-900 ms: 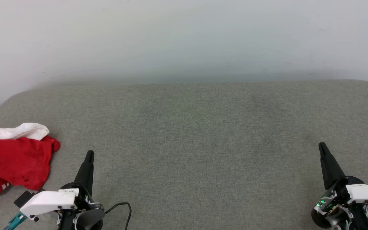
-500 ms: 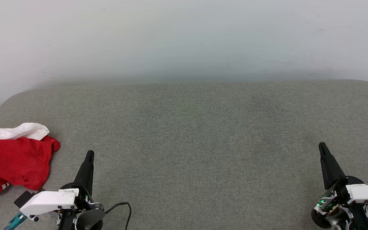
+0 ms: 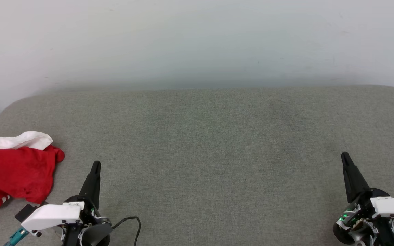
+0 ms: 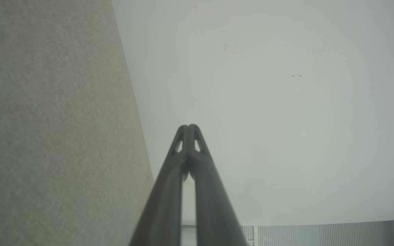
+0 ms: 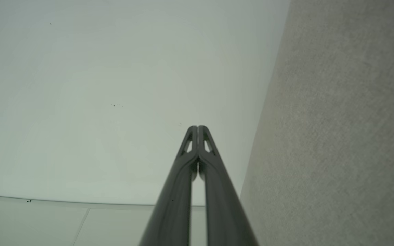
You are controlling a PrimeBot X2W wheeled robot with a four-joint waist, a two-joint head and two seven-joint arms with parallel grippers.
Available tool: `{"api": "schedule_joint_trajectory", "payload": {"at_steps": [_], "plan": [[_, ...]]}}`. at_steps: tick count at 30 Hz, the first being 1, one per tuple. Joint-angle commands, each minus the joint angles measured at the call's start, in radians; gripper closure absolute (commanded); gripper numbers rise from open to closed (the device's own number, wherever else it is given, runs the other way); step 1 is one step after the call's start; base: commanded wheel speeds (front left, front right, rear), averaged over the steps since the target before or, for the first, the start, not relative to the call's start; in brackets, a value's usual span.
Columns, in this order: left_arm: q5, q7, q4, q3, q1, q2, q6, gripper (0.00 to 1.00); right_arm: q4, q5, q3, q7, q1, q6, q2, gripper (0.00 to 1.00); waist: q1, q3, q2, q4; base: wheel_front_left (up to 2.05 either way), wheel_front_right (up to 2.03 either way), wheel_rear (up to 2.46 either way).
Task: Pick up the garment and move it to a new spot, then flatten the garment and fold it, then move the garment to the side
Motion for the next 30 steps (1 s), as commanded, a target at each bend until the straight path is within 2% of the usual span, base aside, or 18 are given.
{"api": "schedule_joint_trajectory", "payload": {"at_steps": [1, 13, 14, 23, 30], "plan": [[0.001, 0.002, 0.0, 0.002, -0.006, -0.002, -0.003, 1.0, 0.001, 0.003, 0.001, -0.001, -0.011, 0.0, 0.004, 1.0, 0.0, 0.0, 0.0, 0.0, 0.0, 0.0, 0.0], [0.0, -0.001, 0.002, -0.001, 0.001, 0.0, 0.0, 1.0, 0.002, -0.001, 0.0, 0.0, 0.002, 0.0, 0.0, 1.0, 0.0, 0.0, 0.0, 0.0, 0.0, 0.0, 0.0], [0.0, -0.001, 0.008, -0.003, 0.005, 0.0, 0.0, 0.0, 0.008, -0.001, 0.001, -0.001, 0.006, 0.0, 0.0, 0.0, 0.0, 0.0, 0.0, 0.0, 0.0, 0.0, 0.0], [0.018, -0.046, -0.013, -0.06, -0.004, -0.001, 0.0, 0.0, -0.022, -0.029, 0.017, -0.042, 0.023, 0.0, -0.002, 0.0, 0.0, 0.0, 0.0, 0.001, 0.0, 0.0, 0.0], [0.109, -0.079, -0.044, -0.093, -0.009, 0.0, 0.0, 0.0, -0.044, -0.096, 0.038, -0.078, 0.034, 0.0, -0.019, 0.0, 0.0, 0.0, 0.0, 0.005, 0.0, 0.0, 0.0]]}}
